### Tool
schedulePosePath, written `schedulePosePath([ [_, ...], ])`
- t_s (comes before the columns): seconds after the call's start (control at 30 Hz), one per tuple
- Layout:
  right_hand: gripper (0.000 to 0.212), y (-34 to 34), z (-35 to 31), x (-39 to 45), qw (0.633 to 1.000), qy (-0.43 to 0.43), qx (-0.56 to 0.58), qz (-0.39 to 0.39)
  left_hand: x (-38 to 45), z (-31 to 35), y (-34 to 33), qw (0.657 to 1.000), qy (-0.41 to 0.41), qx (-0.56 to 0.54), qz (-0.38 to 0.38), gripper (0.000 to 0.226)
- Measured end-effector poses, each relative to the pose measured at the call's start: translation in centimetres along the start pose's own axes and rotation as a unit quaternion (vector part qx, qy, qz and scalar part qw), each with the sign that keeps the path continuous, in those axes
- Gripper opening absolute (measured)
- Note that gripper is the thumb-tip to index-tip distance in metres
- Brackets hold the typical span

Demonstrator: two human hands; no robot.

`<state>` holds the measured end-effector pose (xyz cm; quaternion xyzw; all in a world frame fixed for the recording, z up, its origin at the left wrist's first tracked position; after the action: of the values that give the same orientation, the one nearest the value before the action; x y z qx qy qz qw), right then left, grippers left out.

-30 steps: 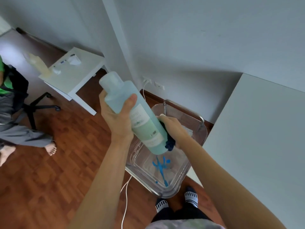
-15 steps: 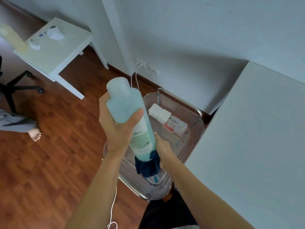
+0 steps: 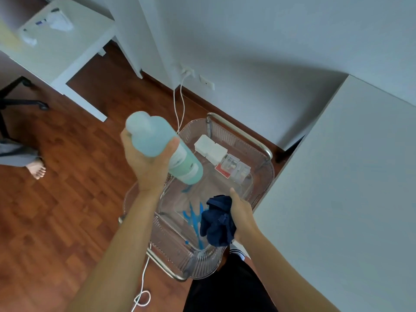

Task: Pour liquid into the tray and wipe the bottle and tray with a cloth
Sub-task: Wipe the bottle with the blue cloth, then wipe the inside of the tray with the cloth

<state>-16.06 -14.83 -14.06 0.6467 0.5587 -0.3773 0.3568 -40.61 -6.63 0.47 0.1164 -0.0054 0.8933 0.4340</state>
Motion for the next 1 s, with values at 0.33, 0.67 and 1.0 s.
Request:
schedulePosePath([
  [0.33, 0.040, 1.5, 1.2, 1.0, 0.998, -0.014, 0.061, -0.020, -3.2, -3.7, -6.3, 0.990, 0.027, 0.114, -0.084, 0.084],
  [0.67, 0.035, -0.2, 2.8, 0.8, 0.993, -0.046, 0.073, -0.083, -5.4, -3.0, -7.3, 0.992, 0.024, 0.111, -0.045, 0.080],
  [1.0, 0.017, -3.7, 1.8, -1.3, 0.971, 0.107, -0.163, -0.137, -9.4, -2.5, -3.9, 0.969, 0.118, 0.114, -0.186, 0.107],
])
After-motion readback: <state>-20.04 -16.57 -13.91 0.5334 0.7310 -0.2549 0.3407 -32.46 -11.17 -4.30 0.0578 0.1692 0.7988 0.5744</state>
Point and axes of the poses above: each hand's wrist, its own x-axis towards the middle knuckle, its own y-axis out of the back of the hand, z = x × y, the point moved 8 cm from there along x, towards the middle knuckle, and after that the axes turned 1 degree about x, right-handed, at the moved point
